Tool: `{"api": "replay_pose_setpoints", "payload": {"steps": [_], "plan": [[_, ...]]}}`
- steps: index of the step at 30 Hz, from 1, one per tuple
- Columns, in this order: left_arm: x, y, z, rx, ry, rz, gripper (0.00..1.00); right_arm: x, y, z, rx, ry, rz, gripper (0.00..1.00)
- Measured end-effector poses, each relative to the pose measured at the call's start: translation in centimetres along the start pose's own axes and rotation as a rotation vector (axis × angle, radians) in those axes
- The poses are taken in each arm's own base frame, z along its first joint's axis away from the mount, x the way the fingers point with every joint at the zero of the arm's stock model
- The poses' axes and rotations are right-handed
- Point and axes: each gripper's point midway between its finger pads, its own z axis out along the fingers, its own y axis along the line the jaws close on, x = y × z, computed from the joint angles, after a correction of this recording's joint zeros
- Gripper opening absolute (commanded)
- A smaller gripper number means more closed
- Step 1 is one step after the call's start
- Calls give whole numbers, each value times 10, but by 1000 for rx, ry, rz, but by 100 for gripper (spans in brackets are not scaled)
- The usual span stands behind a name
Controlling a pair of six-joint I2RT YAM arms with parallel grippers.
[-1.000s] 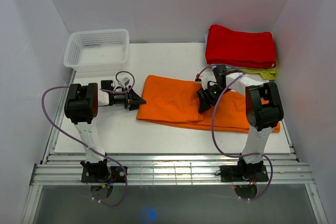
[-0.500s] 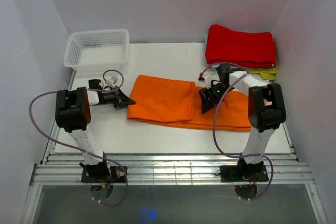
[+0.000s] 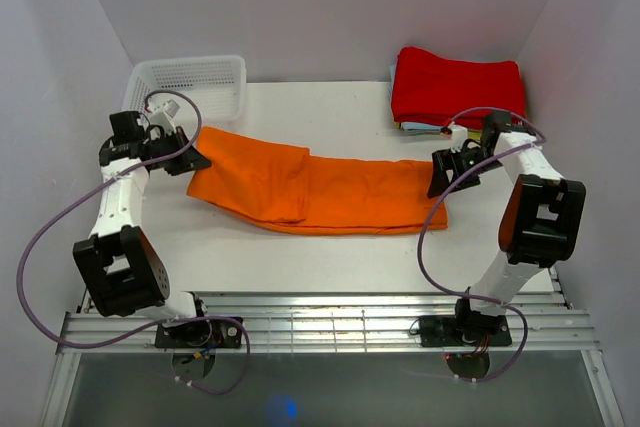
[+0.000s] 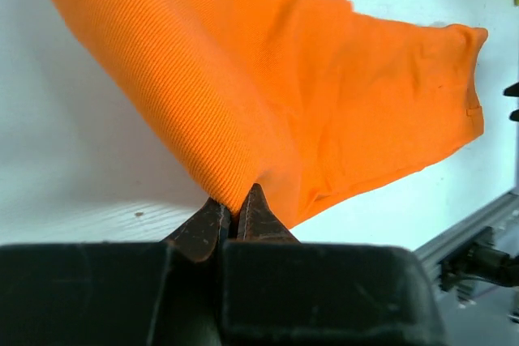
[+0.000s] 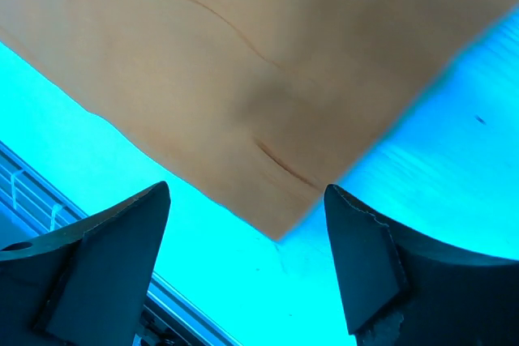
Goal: Fold and stack the trousers
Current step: Fold the trousers
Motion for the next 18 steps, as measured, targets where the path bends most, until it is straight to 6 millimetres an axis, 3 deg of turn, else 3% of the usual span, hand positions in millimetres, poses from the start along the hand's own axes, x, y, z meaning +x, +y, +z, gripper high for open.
{"api": "replay_pose_setpoints", "payload": {"steps": [4, 7, 12, 18], "plan": [[-29, -21, -29, -40, -69, 113, 0, 9, -25, -15, 39, -31, 78, 87], [-35, -31, -32, -49, -67, 148, 0, 14, -35, -21, 50, -48, 123, 90], [-12, -55, -12, -40, 21, 186, 0, 19, -28, -6, -30, -44, 183, 91], [17, -98, 16, -6, 100, 212, 0, 30, -6, 28, -191, -16, 256, 92]]}}
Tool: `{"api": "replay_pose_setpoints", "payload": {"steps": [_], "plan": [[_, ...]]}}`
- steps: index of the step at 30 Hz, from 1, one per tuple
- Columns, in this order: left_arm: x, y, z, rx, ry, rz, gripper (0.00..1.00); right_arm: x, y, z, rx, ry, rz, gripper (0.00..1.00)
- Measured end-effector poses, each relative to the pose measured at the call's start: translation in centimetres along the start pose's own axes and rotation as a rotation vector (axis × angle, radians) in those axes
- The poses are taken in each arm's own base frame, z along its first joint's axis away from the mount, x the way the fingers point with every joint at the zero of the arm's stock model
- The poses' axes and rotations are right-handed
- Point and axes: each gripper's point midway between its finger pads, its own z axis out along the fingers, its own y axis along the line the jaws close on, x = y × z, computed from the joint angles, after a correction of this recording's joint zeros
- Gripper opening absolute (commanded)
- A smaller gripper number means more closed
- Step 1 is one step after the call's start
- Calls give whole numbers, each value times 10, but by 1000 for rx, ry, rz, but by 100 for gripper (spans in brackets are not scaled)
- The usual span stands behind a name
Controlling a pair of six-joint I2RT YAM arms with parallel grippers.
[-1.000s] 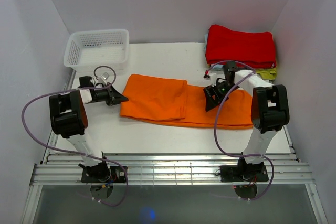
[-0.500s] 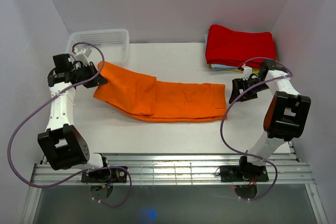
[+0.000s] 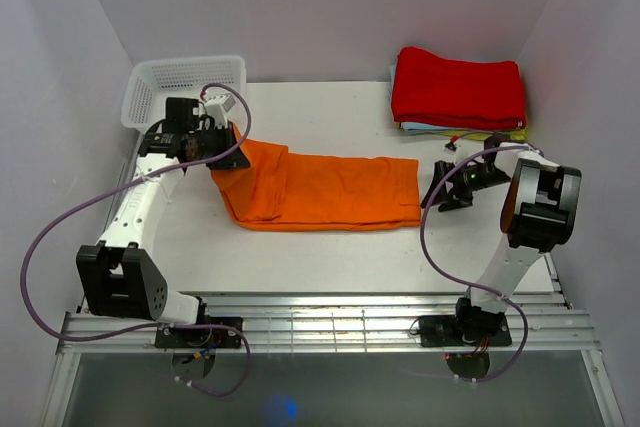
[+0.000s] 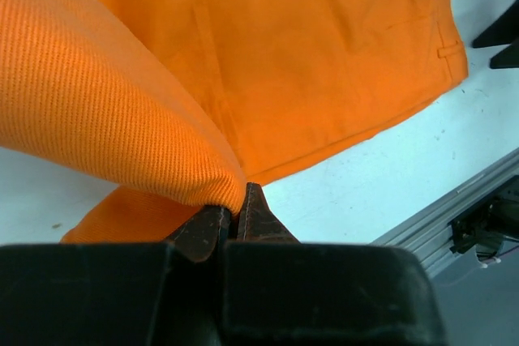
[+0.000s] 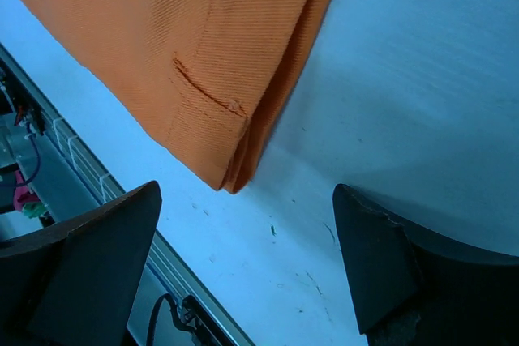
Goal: Fold and stack the trousers
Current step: Fold the trousers
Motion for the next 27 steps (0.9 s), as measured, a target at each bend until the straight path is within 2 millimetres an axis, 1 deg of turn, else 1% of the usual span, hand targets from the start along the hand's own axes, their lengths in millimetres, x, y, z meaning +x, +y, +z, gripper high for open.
{"api": "replay_pose_setpoints", "payload": {"steps": [2, 4, 6, 7, 8, 9, 12, 15, 18, 21, 25, 27], "plan": [[1, -12, 5, 14, 8, 3, 0, 5, 4, 8, -27, 4, 25, 92], [4, -22, 12, 21, 18, 1, 0, 5, 10, 14, -57, -4, 56, 89], [5, -29, 20, 10, 25, -4, 0, 2, 12, 19, -72, -22, 74, 76], [7, -35, 26, 7, 30, 0, 0, 1, 12, 22, -75, -25, 86, 68], [10, -41, 32, 1, 41, 4, 0, 0, 10, 25, -78, -27, 97, 57], [12, -47, 39, -6, 50, 9, 0, -2, 9, 29, -86, -31, 108, 37], [24, -73, 63, -13, 100, 35, 0, -1, 3, 44, -89, -20, 133, 8], [37, -92, 87, -22, 153, 45, 0, 0, 7, 50, -105, -12, 162, 8], [49, -105, 112, -34, 198, 39, 0, -1, 10, 53, -118, -22, 162, 8], [57, -122, 132, -29, 225, 32, 0, 0, 12, 54, -132, -30, 165, 8], [66, -158, 157, 10, 247, 22, 0, 0, 13, 55, -141, -37, 161, 8], [71, -176, 165, 33, 257, 22, 0, 0, 13, 55, -141, -38, 157, 8]]}}
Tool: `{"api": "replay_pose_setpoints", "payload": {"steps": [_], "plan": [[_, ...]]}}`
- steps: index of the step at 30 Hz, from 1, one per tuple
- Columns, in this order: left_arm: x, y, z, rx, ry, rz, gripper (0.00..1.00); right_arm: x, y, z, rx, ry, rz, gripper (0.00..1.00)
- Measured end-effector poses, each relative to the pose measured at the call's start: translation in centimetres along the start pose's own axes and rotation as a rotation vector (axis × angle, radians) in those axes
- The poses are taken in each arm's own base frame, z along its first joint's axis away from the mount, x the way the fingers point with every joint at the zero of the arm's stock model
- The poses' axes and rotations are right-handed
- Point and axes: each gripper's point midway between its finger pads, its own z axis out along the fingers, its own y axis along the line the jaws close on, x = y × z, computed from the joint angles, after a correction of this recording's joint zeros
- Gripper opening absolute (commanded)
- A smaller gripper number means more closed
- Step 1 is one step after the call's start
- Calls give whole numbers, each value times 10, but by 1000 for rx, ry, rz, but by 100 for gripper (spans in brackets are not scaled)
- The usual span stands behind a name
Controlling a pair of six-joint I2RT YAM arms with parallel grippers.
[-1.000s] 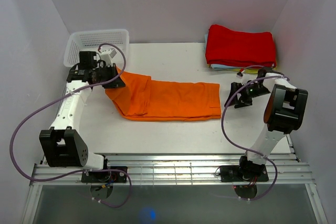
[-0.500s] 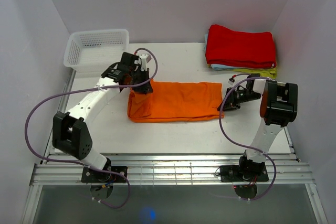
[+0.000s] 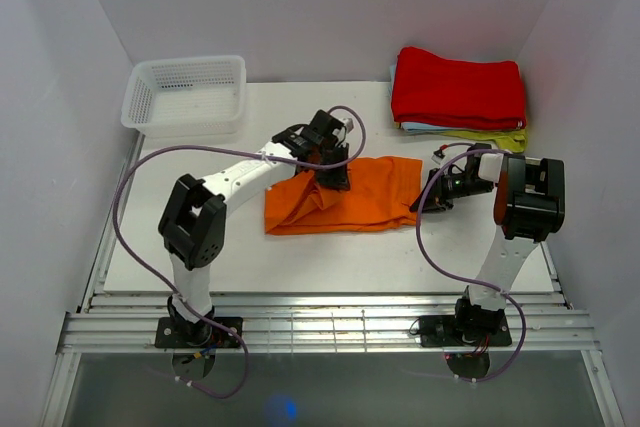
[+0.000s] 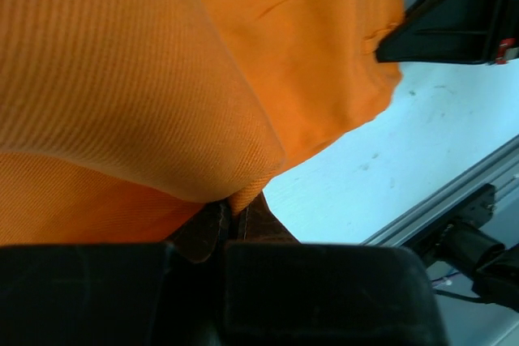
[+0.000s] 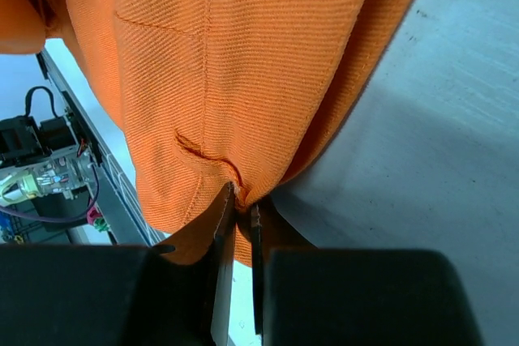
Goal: Fold and stack the trousers
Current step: Fold the trousers
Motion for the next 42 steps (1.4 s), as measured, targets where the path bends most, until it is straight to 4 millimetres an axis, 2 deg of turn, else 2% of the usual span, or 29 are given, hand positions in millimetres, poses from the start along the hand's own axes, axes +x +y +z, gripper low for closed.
{"api": "replay_pose_setpoints", "payload": {"steps": [5, 11, 17, 27, 42], "plan": [[6, -44, 31, 80, 33, -16, 0, 0, 0, 0, 12, 1, -26, 8], [28, -73, 62, 110, 102, -18, 0, 0, -1, 0, 12, 3, -50, 8], [27, -83, 76, 127, 110, -34, 0, 1, -1, -1, 11, 1, -73, 8], [-2, -114, 86, 208, 55, -27, 0, 1, 0, -1, 8, 0, -88, 8], [13, -132, 109, 242, 96, -45, 0, 1, 0, -2, 19, 2, -106, 8]]}}
